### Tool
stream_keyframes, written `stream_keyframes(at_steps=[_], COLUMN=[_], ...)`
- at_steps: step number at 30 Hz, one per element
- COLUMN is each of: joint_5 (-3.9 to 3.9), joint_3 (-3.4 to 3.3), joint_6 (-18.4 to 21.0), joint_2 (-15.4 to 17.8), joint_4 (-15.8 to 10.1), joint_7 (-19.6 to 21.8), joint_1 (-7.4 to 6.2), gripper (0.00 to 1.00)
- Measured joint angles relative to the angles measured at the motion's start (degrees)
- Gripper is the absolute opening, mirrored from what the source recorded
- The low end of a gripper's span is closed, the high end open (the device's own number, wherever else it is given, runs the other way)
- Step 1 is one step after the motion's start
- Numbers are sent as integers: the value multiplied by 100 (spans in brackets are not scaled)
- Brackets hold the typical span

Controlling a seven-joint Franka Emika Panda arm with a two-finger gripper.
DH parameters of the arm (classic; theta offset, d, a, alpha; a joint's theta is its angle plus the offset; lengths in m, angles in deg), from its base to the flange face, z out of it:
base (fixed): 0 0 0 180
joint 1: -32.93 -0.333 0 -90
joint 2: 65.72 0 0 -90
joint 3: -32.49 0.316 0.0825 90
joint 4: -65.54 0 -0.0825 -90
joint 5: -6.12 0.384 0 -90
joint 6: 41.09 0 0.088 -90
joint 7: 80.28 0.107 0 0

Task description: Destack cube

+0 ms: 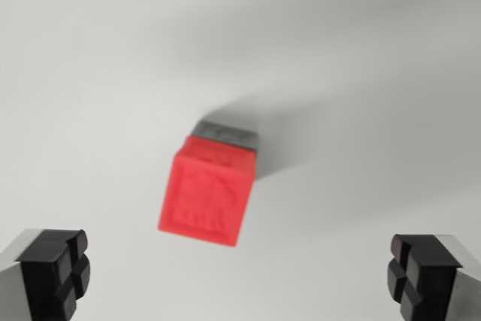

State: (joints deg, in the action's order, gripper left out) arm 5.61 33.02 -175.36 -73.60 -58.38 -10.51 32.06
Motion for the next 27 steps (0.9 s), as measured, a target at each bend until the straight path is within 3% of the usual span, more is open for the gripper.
stream_keyframes(at_steps=[23, 27], joint_5=[5, 7], joint_3=[0, 0], joint_6=[-961, -1143], joint_2=[-640, -800], joint_4=[-573, -609], joint_7=[1430, 1514], joint_1=[-389, -423], gripper=[100, 100])
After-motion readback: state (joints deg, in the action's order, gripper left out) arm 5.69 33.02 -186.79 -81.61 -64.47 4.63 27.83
